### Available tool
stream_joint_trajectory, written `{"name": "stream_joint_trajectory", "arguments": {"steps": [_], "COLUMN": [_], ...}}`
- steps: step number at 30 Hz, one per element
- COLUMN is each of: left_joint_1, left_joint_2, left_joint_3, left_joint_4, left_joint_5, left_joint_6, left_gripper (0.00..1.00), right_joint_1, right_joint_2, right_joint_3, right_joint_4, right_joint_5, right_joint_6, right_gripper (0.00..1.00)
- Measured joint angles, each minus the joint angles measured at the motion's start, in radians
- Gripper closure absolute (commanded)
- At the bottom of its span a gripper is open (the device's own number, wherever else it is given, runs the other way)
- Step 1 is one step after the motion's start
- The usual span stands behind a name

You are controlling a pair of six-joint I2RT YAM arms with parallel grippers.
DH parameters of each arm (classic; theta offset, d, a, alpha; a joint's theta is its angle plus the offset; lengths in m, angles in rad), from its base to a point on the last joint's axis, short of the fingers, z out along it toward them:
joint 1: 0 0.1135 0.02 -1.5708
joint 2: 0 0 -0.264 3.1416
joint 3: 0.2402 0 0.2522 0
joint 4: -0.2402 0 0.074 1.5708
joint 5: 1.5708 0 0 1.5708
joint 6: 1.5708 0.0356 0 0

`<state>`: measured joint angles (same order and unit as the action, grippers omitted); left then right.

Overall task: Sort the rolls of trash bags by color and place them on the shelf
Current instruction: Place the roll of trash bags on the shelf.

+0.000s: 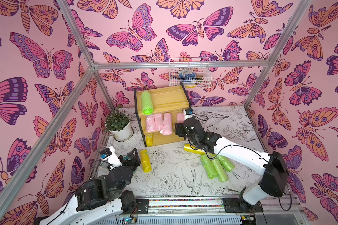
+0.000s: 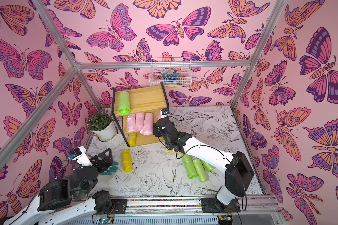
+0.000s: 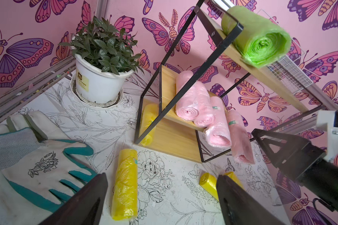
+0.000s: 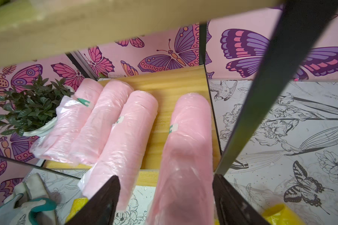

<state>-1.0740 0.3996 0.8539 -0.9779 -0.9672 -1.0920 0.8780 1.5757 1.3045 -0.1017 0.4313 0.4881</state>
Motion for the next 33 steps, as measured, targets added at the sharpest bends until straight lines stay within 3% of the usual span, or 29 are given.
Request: {"name": "stream_joint_trajectory", "arguments": {"steps": [5, 7, 10, 12, 19, 33], "left_joint_1": [0.0, 0.0, 0.0, 0.0, 0.0, 0.0], "left_joint_2": [0.006, 0.006, 0.004, 0.002, 0.002, -0.028], "left_joint_3": [0.0, 0.0, 0.0, 0.0, 0.0, 0.006], "left_joint_4": [0.0, -0.001, -0.002, -0.004, -0.015, -0.038], "left_joint_5": [0.011, 0.016, 0.026, 0.031, 0.037, 0.055], "left_joint_6": [0.011, 0.012, 0.014, 0.015, 0.015, 0.018], "left_gripper": [0.07, 0.07, 0.07, 0.07, 0.07, 0.07], "right_joint_1": [0.0, 0.0, 0.0, 0.0, -0.003, -0.074], "right_joint_2": [-0.084, -0.122, -0.18, -0.207, -0.208, 0.035], "right_joint_3": [-0.051, -0.077, -0.121, -0.135, -0.151, -0.104], "right_joint_4": [-0.005, -0.018, -0.047, -0.082, -0.145, -0.163], "right_joint_5": [-0.029, -0.033, -0.04, -0.047, -0.138, -0.322], "right_joint_6": [0.036, 0.058, 0.103, 0.137, 0.219, 0.333], "right_gripper": [0.38, 0.54, 0.88, 0.98, 1.0, 0.96]}}
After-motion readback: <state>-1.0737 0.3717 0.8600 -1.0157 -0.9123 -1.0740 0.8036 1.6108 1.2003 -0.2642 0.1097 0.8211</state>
